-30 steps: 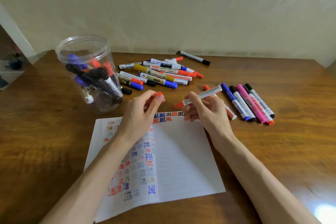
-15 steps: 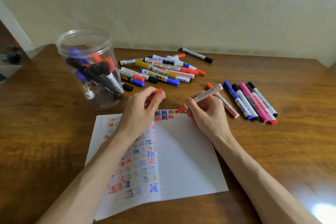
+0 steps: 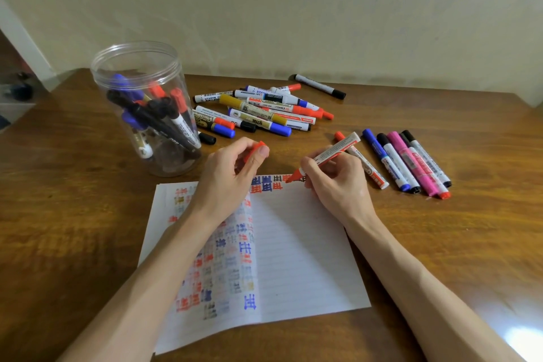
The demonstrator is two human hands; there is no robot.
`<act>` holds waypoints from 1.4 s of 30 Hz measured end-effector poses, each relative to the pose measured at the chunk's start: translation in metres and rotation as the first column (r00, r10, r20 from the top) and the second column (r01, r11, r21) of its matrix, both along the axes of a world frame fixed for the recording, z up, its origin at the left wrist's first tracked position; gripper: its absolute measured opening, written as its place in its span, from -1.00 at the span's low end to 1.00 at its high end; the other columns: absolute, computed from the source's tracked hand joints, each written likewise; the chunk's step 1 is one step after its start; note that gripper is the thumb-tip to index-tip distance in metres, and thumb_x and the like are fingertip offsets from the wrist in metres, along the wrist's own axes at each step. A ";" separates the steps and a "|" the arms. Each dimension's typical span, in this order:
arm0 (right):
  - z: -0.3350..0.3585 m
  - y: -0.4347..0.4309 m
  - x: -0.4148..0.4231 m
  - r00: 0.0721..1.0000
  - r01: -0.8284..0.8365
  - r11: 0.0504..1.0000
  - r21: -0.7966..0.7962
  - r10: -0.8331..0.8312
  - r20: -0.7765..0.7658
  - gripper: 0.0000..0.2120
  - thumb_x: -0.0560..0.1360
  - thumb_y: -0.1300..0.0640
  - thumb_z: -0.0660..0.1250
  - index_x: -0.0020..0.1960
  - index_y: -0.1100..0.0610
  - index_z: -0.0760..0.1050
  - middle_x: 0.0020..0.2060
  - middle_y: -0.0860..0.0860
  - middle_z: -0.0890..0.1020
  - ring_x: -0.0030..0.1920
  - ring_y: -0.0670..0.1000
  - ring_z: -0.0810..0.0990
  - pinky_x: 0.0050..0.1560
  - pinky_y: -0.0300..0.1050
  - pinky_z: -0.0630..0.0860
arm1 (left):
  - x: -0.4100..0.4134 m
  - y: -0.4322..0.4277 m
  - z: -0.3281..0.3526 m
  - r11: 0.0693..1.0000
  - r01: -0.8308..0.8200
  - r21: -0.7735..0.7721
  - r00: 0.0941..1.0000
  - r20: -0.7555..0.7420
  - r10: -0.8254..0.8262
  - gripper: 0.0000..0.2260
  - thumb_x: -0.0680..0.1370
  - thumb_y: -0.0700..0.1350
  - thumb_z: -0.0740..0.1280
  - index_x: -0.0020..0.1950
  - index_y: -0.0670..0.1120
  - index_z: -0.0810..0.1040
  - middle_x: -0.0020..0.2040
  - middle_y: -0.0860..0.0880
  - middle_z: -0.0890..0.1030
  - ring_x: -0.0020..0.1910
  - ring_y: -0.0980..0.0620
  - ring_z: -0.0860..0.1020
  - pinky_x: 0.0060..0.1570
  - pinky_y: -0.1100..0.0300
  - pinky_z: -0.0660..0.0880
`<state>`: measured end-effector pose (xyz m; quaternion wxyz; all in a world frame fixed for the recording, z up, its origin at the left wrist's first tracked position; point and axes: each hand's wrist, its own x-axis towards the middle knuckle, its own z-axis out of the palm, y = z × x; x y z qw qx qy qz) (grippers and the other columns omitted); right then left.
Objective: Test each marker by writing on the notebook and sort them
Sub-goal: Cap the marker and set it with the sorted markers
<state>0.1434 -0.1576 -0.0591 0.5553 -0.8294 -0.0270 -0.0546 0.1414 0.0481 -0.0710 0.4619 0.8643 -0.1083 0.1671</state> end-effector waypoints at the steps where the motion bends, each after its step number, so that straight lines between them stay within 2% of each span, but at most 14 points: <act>1: -0.001 0.000 0.000 1.000 -0.005 1.000 -0.009 0.005 0.009 -0.89 0.59 0.12 0.42 -0.07 0.13 0.65 -0.35 -0.11 0.70 -0.26 -0.15 0.71 -0.25 -0.33 0.55 | 0.000 0.000 0.000 1.000 -0.005 0.003 1.000 -0.004 0.005 -0.65 0.65 0.17 0.22 0.11 -0.06 0.64 -0.18 0.15 0.64 -0.12 0.18 0.62 -0.18 0.29 0.57; 7: -0.002 0.001 0.000 0.999 -0.025 0.997 -0.070 0.027 0.035 -0.88 0.58 0.07 0.43 -0.07 0.11 0.65 -0.27 -0.07 0.72 -0.21 -0.12 0.72 -0.17 -0.27 0.62 | -0.001 0.000 0.001 1.000 -0.015 0.020 1.000 -0.015 0.015 -0.62 0.64 0.20 0.20 0.13 -0.06 0.63 -0.07 0.08 0.69 -0.05 0.16 0.64 -0.06 0.13 0.63; 13: -0.004 0.001 0.000 0.998 0.005 0.994 -0.107 0.002 0.064 -0.87 0.58 0.08 0.43 -0.06 0.13 0.64 -0.26 -0.08 0.72 -0.23 -0.18 0.70 -0.23 -0.36 0.56 | -0.001 0.000 0.000 1.000 -0.009 0.020 1.000 -0.017 0.009 -0.62 0.64 0.19 0.21 0.13 -0.06 0.63 -0.06 0.07 0.69 -0.05 0.16 0.64 -0.06 0.13 0.60; 20: -0.003 -0.001 0.000 0.998 -0.004 0.998 -0.056 0.007 0.054 -0.88 0.58 0.13 0.42 -0.08 0.16 0.64 -0.33 -0.09 0.69 -0.27 -0.16 0.70 -0.23 -0.34 0.54 | -0.001 0.000 0.000 1.000 -0.002 0.015 1.000 -0.029 0.003 -0.62 0.64 0.20 0.21 0.12 -0.06 0.63 -0.07 0.06 0.69 -0.05 0.15 0.64 -0.06 0.10 0.60; 25: -0.003 0.001 -0.002 0.997 -0.044 0.995 -0.094 0.050 0.060 -0.88 0.58 0.10 0.44 -0.07 0.14 0.63 -0.25 -0.08 0.72 -0.23 -0.14 0.71 -0.21 -0.30 0.59 | 0.000 0.000 0.000 1.000 -0.003 0.025 1.000 -0.029 0.004 -0.63 0.64 0.19 0.21 0.12 -0.05 0.63 -0.06 0.06 0.69 -0.04 0.15 0.65 -0.05 0.07 0.63; 31: -0.003 0.002 -0.003 0.994 0.019 0.992 -0.126 -0.005 0.109 -0.89 0.58 0.13 0.44 -0.10 0.13 0.62 -0.27 -0.12 0.68 -0.26 -0.26 0.65 -0.28 -0.43 0.48 | 0.000 0.001 -0.001 0.999 0.001 0.034 1.000 -0.025 0.000 -0.63 0.65 0.19 0.21 0.12 -0.05 0.63 -0.08 0.08 0.68 -0.05 0.15 0.64 -0.07 0.11 0.60; 36: -0.005 0.000 -0.001 0.999 0.007 0.998 -0.062 -0.004 0.050 -0.86 0.57 0.08 0.43 -0.07 0.16 0.63 -0.28 -0.07 0.70 -0.24 -0.15 0.70 -0.21 -0.33 0.56 | 0.000 0.001 -0.001 0.999 0.000 0.037 1.000 -0.023 0.001 -0.64 0.66 0.19 0.21 0.13 -0.05 0.63 -0.08 0.08 0.69 -0.05 0.16 0.64 -0.07 0.15 0.59; 42: -0.003 0.003 -0.004 0.998 -0.040 0.994 -0.097 0.046 0.051 -0.87 0.57 0.08 0.45 -0.08 0.13 0.64 -0.26 -0.09 0.71 -0.23 -0.12 0.72 -0.19 -0.28 0.61 | 0.001 0.001 -0.002 0.999 0.005 0.043 1.000 -0.020 -0.004 -0.64 0.66 0.19 0.21 0.13 -0.05 0.63 -0.07 0.08 0.68 -0.04 0.16 0.64 -0.07 0.14 0.60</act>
